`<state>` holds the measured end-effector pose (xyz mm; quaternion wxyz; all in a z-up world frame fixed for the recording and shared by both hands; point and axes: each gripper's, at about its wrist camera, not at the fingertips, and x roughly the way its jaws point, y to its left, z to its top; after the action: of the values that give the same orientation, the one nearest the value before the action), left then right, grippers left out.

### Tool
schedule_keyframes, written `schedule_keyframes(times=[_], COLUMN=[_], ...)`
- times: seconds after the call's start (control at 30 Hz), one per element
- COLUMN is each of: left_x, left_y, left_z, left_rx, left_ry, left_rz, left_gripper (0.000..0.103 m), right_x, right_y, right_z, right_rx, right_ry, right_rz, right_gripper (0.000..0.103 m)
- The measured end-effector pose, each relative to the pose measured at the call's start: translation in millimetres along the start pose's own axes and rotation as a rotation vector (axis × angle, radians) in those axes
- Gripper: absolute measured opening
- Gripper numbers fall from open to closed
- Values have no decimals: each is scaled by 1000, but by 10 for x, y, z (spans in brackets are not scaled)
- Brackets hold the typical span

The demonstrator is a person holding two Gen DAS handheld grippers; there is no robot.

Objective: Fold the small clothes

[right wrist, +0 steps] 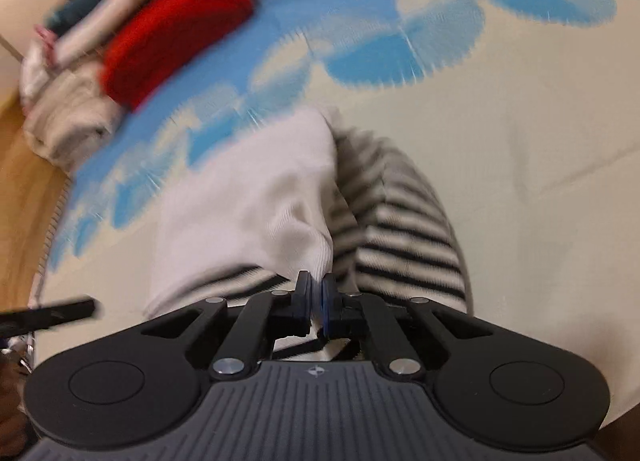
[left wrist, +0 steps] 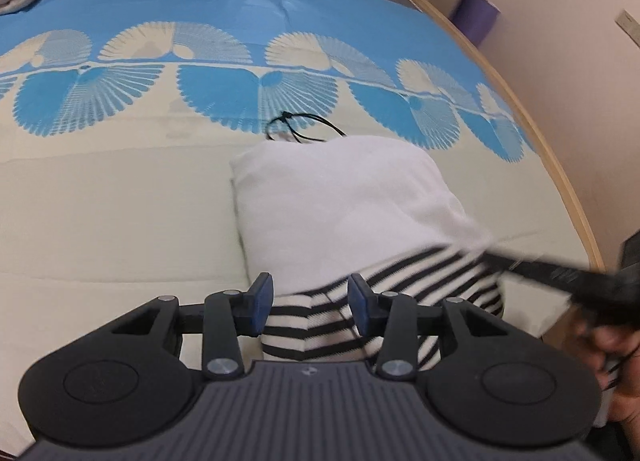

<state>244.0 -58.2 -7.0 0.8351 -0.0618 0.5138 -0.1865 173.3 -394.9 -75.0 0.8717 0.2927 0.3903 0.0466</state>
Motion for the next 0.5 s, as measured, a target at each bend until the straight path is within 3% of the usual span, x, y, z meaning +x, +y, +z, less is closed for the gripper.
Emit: schedule_keyframes(times=[0.1,0.17,0.33,0.4,0.5], left_x=[37,96,364,533,740], left_y=[-98,-194,-482,-557,-591], left_z=[-54,-104,-291,-404,-549], left_rx=[37,81,227,297,379], left_ry=[18,36,128,174,218], left_rz=[-28,-38,-44,11,141], left_gripper=[48,48,48,49,62], right_x=[-475,-586,-212,-111,-183], right_y=[-166,-271,-391,-281,-80], right_z=[-15,-58,-140,-169,-196], right_rx=[87,105,50,-36,-124], right_ry=[-131,-145,26,55,-23], right_rz=[58,12,-127,-184,-224], right_gripper=[2,2,3,4,14])
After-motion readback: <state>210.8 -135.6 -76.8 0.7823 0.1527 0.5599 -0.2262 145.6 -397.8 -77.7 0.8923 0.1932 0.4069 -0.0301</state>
